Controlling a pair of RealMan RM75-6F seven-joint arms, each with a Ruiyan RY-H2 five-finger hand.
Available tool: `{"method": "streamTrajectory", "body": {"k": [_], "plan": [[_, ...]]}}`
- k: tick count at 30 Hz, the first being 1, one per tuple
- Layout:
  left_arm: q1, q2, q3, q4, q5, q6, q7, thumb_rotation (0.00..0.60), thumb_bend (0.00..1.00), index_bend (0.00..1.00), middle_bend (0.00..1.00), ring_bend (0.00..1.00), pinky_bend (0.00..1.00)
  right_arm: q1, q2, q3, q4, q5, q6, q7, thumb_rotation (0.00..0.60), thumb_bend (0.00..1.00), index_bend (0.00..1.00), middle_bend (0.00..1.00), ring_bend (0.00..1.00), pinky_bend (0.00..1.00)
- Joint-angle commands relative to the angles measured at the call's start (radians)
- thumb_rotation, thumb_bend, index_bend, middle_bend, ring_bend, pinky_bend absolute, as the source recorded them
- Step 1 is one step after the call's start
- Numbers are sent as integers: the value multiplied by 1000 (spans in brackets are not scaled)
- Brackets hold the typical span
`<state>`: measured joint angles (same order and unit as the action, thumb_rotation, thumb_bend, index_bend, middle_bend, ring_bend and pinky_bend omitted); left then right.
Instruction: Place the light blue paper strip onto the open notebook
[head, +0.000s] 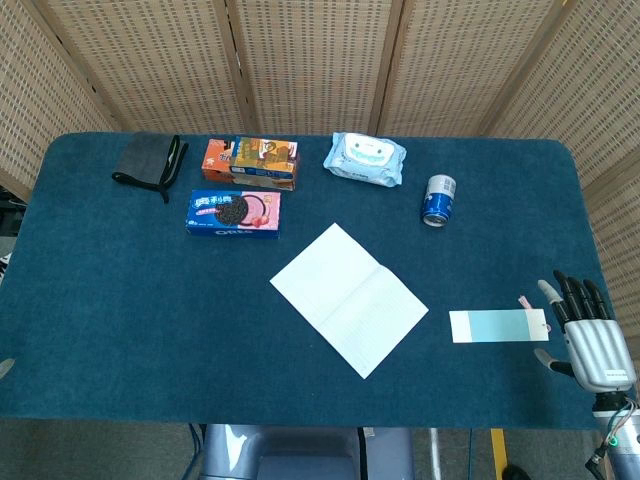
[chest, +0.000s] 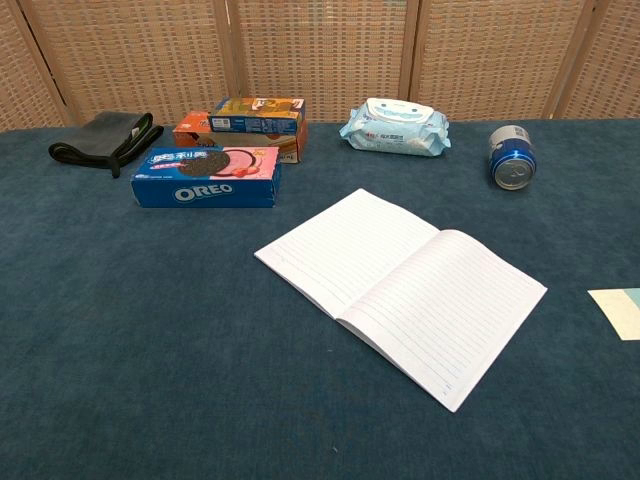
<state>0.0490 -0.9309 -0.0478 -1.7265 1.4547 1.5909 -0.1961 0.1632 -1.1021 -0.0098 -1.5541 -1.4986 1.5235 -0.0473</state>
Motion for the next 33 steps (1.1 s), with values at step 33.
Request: {"method": "streamTrajectory", "body": {"k": [33], "plan": [[-22,2,3,-22,-14,-53,60,600,0,0,0,0,0,210,-120,-6,192,0,-482,-46,600,1,283,0,0,0]]}}
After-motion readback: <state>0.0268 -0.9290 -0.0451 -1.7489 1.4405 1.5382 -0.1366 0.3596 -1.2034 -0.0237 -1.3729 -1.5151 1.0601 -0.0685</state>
